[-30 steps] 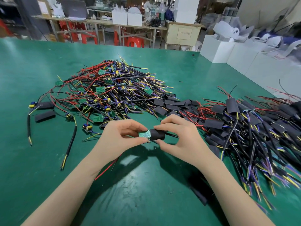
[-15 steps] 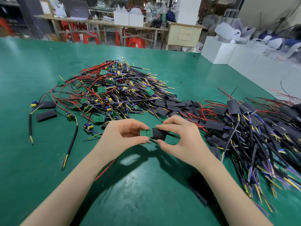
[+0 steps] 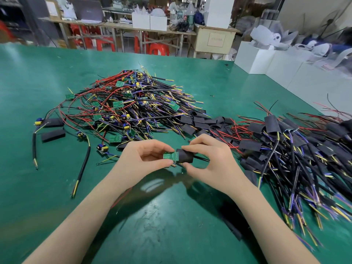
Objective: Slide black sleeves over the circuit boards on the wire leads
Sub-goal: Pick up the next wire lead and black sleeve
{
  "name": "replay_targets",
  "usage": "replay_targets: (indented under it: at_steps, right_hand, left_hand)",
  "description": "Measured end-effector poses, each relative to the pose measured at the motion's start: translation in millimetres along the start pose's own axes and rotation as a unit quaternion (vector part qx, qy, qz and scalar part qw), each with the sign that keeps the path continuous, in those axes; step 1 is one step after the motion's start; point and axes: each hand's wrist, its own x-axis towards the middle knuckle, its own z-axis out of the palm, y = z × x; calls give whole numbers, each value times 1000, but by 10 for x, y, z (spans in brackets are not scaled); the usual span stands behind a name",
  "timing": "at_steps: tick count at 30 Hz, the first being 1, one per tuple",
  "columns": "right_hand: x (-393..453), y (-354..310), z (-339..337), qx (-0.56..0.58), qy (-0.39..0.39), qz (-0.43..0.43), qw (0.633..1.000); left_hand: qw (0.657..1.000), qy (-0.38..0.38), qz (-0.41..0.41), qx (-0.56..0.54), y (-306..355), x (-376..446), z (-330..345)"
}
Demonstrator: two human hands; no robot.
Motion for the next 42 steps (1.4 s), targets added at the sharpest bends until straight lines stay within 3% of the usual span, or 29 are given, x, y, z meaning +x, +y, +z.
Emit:
replay_targets:
  at_steps: [23,30,42]
  right_hand:
    - [-2,16,5,16,-14,-11,1000]
    - [-13,6,20,13,-18,-9,1000]
    - [-10,-8,16,10,-10,6,1000]
  left_hand:
    - [1000,16,0,19,-47,6,-26]
    - [998,-12,33,55,-52,7,-19]
    - [1000,0,-4,-1,-74,18,-5]
